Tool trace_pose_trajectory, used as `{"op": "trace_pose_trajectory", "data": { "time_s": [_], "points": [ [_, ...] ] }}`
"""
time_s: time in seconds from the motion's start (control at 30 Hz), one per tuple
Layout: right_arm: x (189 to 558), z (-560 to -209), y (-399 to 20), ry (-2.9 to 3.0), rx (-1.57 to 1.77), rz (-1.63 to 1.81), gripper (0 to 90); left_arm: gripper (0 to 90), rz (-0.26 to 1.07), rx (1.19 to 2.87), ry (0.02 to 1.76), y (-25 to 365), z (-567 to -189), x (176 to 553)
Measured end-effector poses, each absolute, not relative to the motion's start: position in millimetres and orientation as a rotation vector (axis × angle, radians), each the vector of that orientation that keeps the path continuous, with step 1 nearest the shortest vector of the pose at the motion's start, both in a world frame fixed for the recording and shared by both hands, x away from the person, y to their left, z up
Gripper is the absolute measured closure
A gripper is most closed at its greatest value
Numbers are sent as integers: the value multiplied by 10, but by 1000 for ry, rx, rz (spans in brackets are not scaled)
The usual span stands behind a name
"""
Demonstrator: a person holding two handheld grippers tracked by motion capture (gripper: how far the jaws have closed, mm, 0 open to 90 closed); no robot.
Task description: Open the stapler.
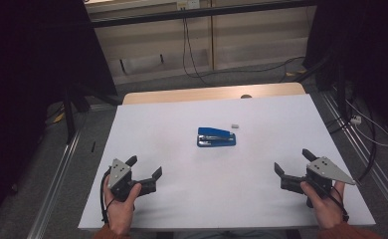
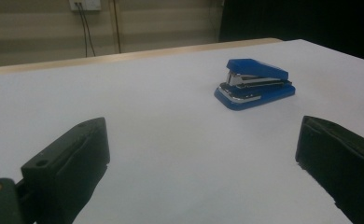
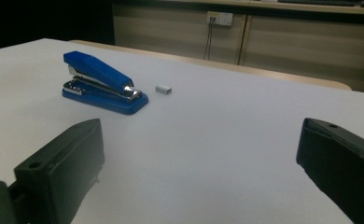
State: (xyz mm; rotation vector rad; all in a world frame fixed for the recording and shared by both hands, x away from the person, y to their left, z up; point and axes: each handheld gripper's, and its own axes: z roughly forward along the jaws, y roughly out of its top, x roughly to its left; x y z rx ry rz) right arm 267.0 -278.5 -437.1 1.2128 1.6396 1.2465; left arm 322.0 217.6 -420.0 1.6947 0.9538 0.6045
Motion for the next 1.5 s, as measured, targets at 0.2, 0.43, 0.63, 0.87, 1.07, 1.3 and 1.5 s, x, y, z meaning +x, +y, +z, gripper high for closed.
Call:
{"op": "trace_pose_trajectory", "data": {
  "time_s": [0.2, 0.43, 0.63, 0.87, 1.07, 1.3, 1.5],
  "points": [
    [2688, -4390, -2782, 1655, 1235, 1243, 6, 32, 588, 1706, 979, 2194, -4213, 3247],
    [2693, -4399, -2774, 1672, 1234, 1242, 6, 32, 593, 1724, 963, 2172, -4213, 3245],
    [2702, -4403, -2756, 1694, 1223, 1252, 18, 32, 600, 1737, 967, 2167, -4222, 3254],
    [2729, -4429, -2727, 1754, 1221, 1257, 31, 38, 590, 1760, 955, 2159, -4231, 3267],
    [2752, -4415, -2675, 1775, 1204, 1287, 20, 38, 595, 1760, 962, 2175, -4223, 3250],
    [2771, -4406, -2605, 1813, 1179, 1296, 27, 50, 579, 1782, 947, 2163, -4238, 3256],
    [2776, -4403, -2592, 1818, 1148, 1277, 23, 52, 589, 1850, 861, 2068, -4217, 3274]
  ]
}}
